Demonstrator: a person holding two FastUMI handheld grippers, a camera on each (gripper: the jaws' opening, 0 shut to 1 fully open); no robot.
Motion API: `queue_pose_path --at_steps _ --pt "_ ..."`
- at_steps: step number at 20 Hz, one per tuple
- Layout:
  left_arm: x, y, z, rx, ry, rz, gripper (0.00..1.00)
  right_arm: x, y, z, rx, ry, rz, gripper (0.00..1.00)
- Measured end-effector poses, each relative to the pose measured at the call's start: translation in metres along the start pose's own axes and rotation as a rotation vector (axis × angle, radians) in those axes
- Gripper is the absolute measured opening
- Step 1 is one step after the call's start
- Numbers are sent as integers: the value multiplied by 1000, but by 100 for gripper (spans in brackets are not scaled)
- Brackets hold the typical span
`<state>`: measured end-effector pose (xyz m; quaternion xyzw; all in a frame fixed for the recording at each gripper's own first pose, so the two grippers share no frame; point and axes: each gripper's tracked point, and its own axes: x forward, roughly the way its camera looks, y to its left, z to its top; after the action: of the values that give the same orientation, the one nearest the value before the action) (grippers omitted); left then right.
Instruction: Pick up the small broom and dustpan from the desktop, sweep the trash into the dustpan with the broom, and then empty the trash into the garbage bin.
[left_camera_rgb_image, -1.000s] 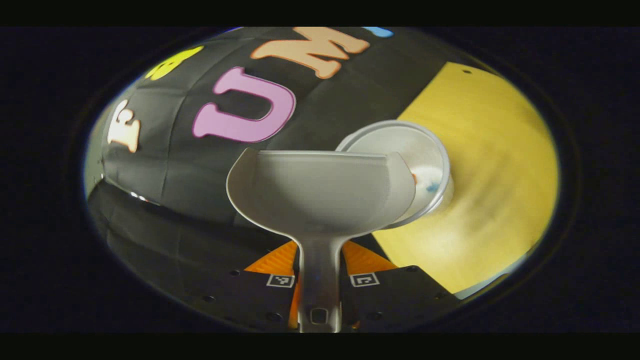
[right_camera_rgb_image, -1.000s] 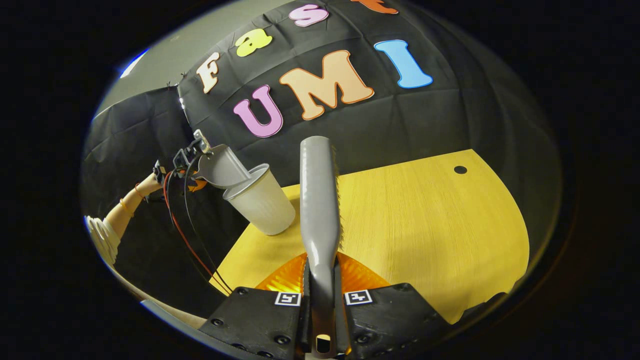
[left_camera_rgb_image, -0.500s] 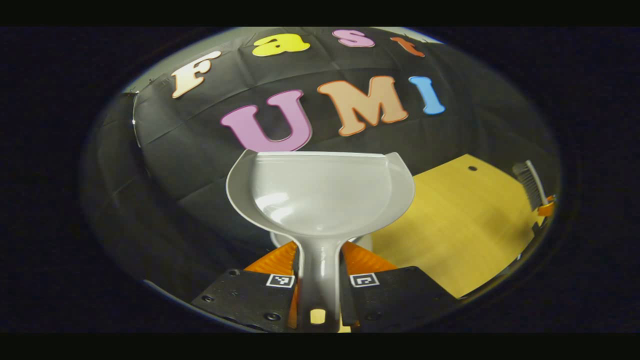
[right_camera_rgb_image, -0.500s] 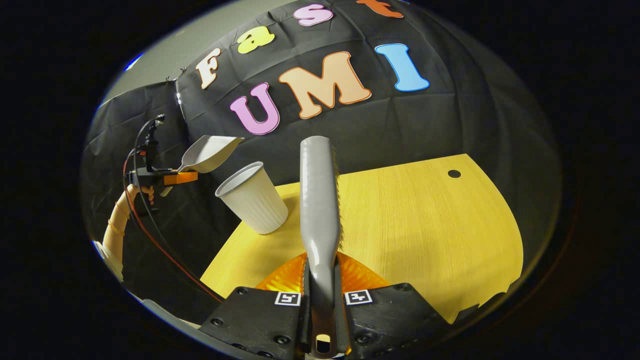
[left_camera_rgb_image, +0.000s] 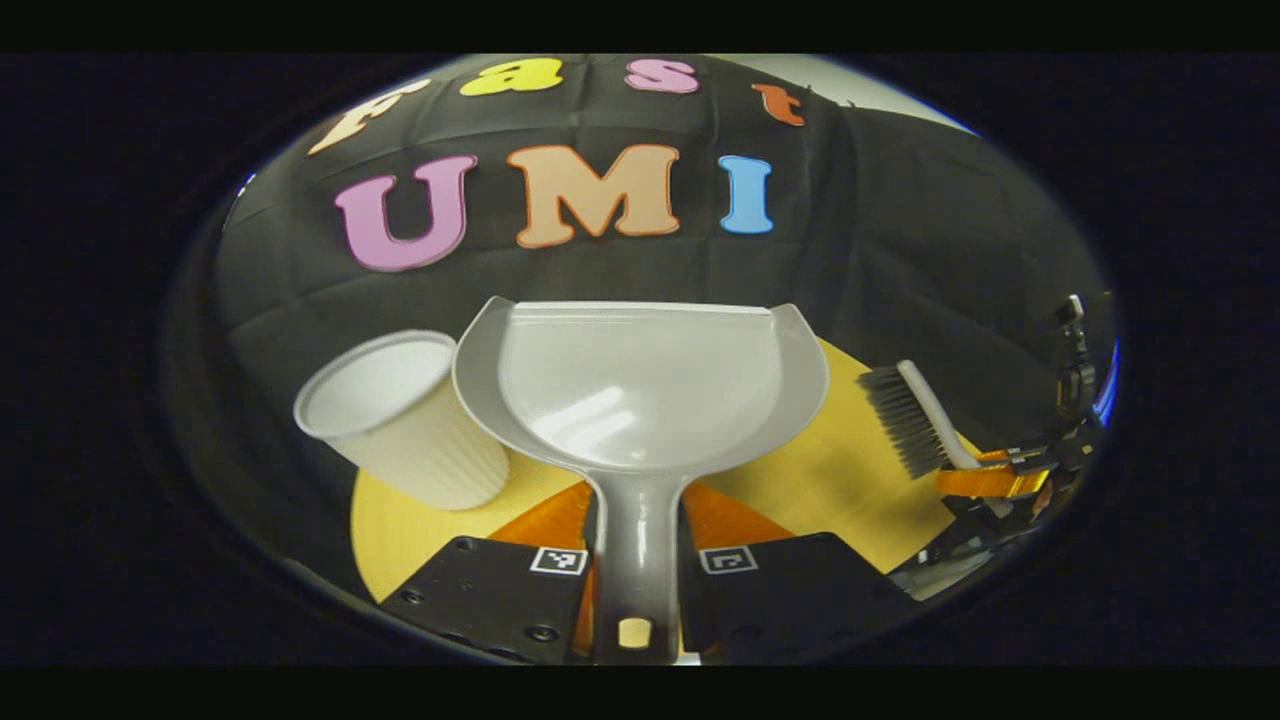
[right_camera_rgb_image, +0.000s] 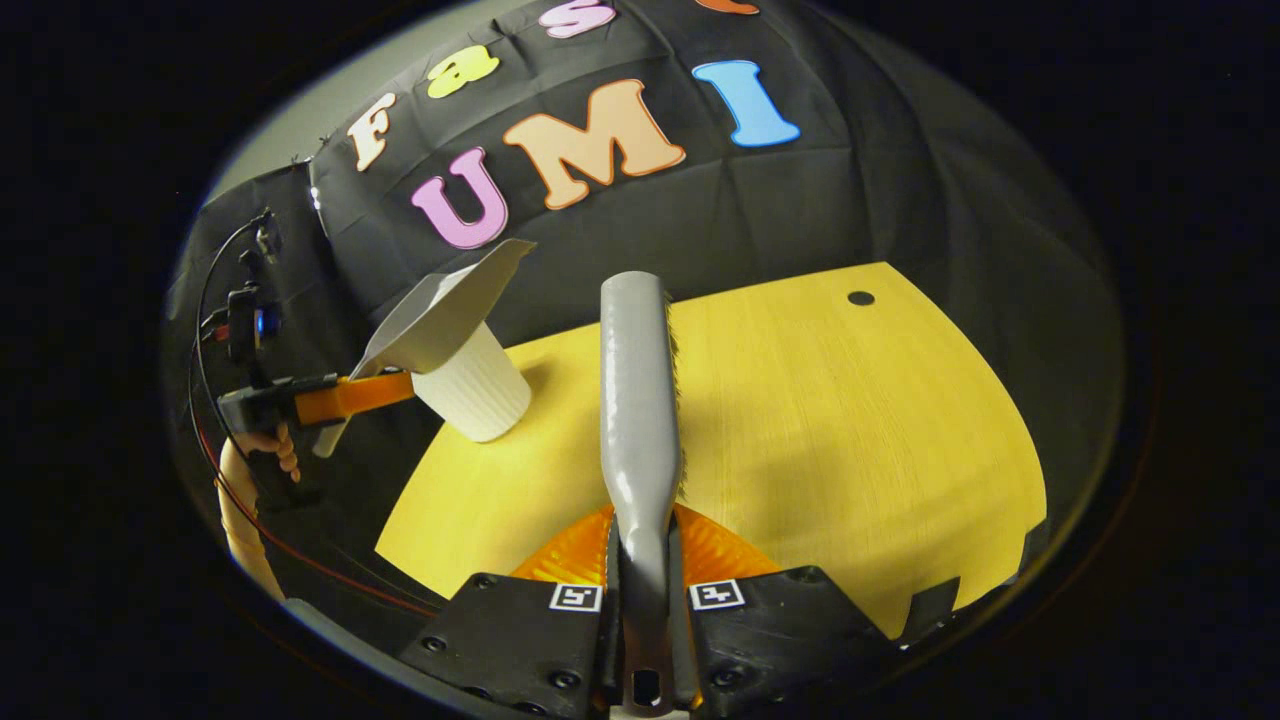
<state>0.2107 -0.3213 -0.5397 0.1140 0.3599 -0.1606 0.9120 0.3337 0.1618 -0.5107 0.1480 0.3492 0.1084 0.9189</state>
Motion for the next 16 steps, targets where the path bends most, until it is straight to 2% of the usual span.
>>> queue_pose_path --at_steps 2,3,6,10,14,16 --pt "14 -19 -37 -73 54 -18 27 10 -10 -20 7 47 -23 17" --pt "21 -22 -55 -87 75 -1 27 18 -15 -31 17 76 -37 17" --pt "29 -16 -103 -129 139 112 27 48 -20 -55 44 158 -64 17" --pt "37 -30 -159 -169 237 118 26 83 -19 -77 10 235 -94 17" --pt "48 -29 -188 -259 280 128 27 102 -22 -87 -10 285 -135 17" --pt "46 -27 -196 -273 309 149 27 111 -21 -88 -7 307 -155 17"
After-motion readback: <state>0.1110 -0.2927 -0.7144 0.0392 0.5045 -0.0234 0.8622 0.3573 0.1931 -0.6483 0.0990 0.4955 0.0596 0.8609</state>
